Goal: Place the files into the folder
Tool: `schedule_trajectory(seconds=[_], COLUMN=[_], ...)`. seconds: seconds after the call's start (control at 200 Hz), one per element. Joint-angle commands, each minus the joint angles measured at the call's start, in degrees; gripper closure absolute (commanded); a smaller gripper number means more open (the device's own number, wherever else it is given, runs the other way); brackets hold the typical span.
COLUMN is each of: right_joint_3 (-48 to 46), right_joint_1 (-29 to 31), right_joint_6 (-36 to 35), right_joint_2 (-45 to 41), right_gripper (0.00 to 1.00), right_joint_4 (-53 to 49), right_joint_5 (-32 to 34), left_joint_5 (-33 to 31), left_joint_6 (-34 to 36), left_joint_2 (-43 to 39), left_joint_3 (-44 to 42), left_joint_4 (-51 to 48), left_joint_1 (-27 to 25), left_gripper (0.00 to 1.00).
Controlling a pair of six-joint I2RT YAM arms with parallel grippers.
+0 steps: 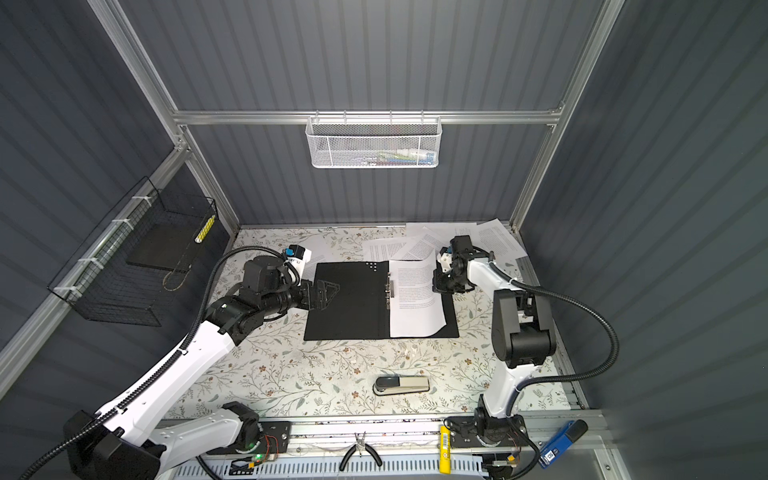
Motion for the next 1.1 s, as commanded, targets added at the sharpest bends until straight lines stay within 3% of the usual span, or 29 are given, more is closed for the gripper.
schedule_trajectory(seconds=[0.0, 0.125, 0.71, 0.926, 0.961, 0.981, 0.991, 0.996, 1.001, 1.006, 1.016, 1.096], right_joint_3=[1.00, 1.19, 2.13, 2.06, 2.15, 2.16, 2.14, 2.14, 2.13, 2.13, 2.13, 2.37], right_joint_1=[0.29, 0.30, 0.27, 0.26, 0.26, 0.30, 0.27, 0.27, 0.27, 0.27, 0.26, 0.26], right_joint_6=[0.33, 0.29, 0.54, 0.80, 0.80, 0.90, 0.89, 0.89, 0.83, 0.85, 0.86, 1.29], right_joint_2=[1.36, 1.42, 2.24, 2.19, 2.14, 2.15, 2.16, 2.16, 2.18, 2.18, 2.23, 2.09], right_gripper=[1.00, 1.00, 0.82, 0.71, 0.65, 0.58, 0.36, 0.36, 0.20, 0.10, 0.03, 0.01], right_joint_4=[-1.11, -1.09, -1.79, -1.61, -1.55, -1.51, -1.52, -1.52, -1.52, -1.48, -1.51, -1.60], right_joint_5=[-1.22, -1.08, -0.20, 2.58, 2.84, 2.95, 3.04, 3.04, 3.00, 3.02, 3.04, 3.97], left_joint_5=[0.86, 0.83, 1.28, 1.37, 1.38, 1.32, 1.32, 1.35, 1.37, 1.38, 1.32, 1.31], left_joint_6=[1.34, 1.34, 1.33, 1.27, 1.32, 1.28, 1.37, 1.31, 1.33, 1.38, 1.35, 1.41], left_joint_2=[0.36, 0.37, 0.39, 0.55, 0.55, 0.58, 0.58, 0.61, 0.58, 0.56, 0.62, 0.66], left_joint_3=[1.80, 1.71, 1.72, 1.78, 1.79, 1.73, 1.73, 1.77, 1.75, 1.74, 1.73, 1.75], left_joint_4=[-0.77, -0.77, -0.75, -0.73, -0.76, -0.75, -0.80, -0.81, -0.77, -0.79, -0.81, -0.78], left_joint_1=[0.04, 0.06, 0.05, 0.04, 0.06, 0.00, 0.00, 0.03, 0.00, 0.03, 0.05, 0.06], left_gripper=[0.00, 0.00, 0.00, 0.00, 0.00, 0.00, 0.00, 0.00, 0.00, 0.00, 0.00, 0.00])
